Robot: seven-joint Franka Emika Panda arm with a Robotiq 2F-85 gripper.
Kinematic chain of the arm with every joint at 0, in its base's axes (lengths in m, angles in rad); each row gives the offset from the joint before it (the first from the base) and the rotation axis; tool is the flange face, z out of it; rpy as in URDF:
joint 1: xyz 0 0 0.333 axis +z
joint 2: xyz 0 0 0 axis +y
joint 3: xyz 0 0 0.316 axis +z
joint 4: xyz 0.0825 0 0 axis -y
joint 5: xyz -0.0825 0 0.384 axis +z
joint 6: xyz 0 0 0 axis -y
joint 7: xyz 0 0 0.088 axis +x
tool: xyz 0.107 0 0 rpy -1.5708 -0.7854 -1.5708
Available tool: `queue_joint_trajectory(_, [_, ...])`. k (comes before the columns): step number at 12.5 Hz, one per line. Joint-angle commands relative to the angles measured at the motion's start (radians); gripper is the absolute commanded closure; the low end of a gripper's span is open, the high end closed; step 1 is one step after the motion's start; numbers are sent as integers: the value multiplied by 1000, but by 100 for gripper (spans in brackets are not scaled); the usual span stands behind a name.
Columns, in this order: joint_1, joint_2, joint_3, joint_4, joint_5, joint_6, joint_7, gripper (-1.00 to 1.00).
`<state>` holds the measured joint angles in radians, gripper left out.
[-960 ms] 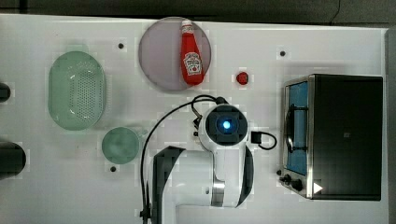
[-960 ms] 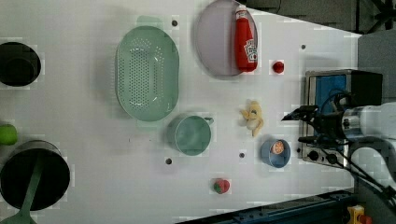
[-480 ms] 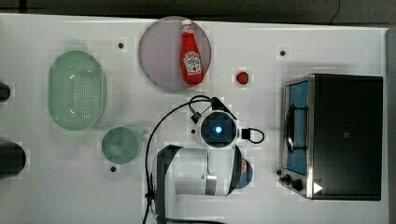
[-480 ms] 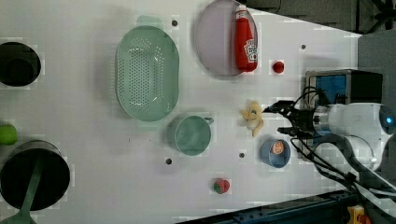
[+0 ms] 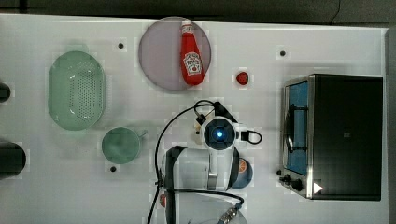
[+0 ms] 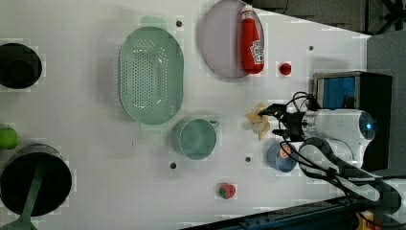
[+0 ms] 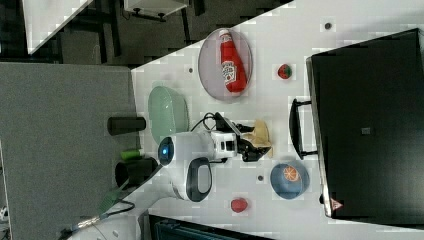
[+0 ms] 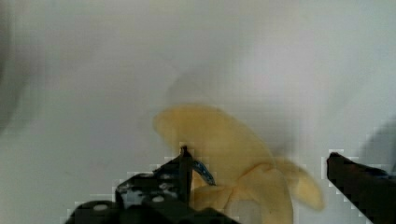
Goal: Pick Banana and place it in mug.
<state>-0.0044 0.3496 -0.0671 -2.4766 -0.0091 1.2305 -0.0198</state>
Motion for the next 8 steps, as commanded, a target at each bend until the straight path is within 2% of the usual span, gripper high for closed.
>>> queue_joint_trajectory(1, [5, 18, 10, -5, -5, 28, -39, -100])
queue_joint_trajectory(2, [5, 29, 14, -5, -5, 55, -39, -93])
queue_joint_trajectory(7, [4, 24, 21, -4, -5, 73, -38, 26])
queue_joint_trajectory(8, [4, 17, 21, -5, -5, 72, -38, 32])
